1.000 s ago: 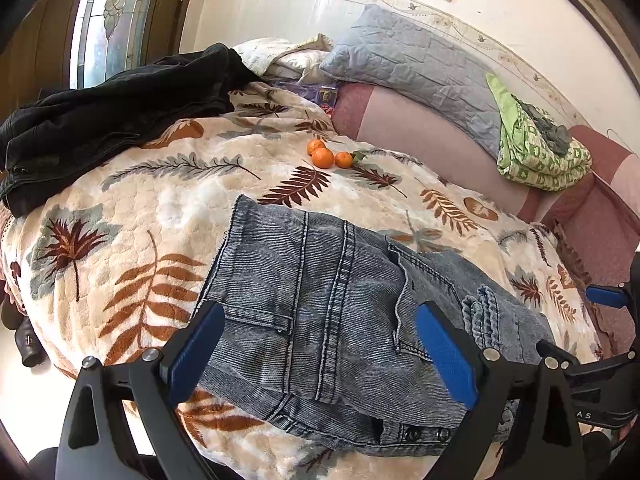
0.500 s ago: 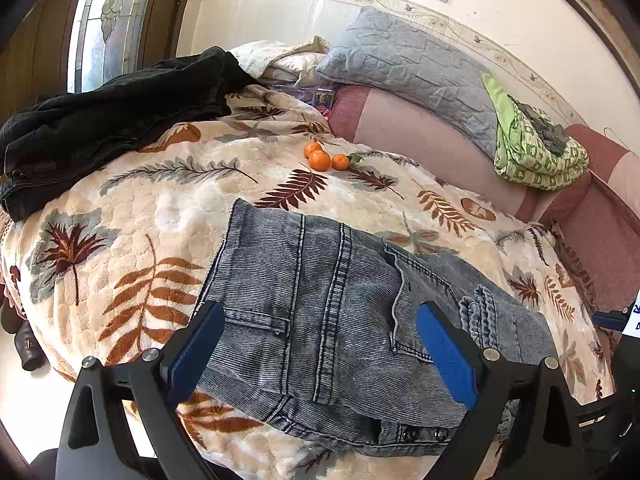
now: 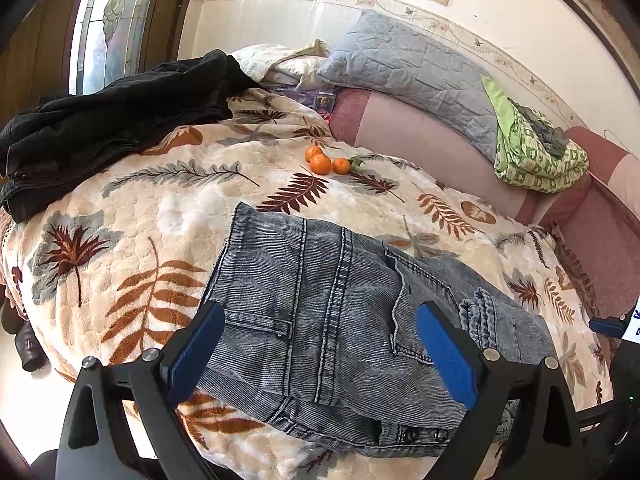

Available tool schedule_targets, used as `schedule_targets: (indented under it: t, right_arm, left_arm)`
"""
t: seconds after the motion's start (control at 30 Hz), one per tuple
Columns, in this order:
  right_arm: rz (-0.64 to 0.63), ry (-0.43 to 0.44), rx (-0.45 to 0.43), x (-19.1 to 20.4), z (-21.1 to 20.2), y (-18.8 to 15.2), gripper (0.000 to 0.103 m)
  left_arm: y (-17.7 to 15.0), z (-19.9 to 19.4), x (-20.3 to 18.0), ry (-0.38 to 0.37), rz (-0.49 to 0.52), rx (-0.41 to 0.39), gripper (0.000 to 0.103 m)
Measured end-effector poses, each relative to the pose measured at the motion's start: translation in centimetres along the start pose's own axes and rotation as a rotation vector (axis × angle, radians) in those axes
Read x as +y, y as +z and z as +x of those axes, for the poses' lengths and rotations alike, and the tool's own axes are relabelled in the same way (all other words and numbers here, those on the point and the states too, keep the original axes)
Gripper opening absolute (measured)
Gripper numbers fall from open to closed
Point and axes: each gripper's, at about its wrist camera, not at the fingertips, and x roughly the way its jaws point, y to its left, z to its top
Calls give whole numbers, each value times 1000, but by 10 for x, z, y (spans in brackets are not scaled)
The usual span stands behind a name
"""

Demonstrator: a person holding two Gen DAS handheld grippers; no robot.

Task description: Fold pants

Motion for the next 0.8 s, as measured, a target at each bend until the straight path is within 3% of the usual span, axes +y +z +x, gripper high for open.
schedule_targets:
  t: [0.8]
  right_arm:
    - [56,3,-32,1,-10,-12,87]
  left_arm:
    - [0,-3,2,-4,-3,-15,96]
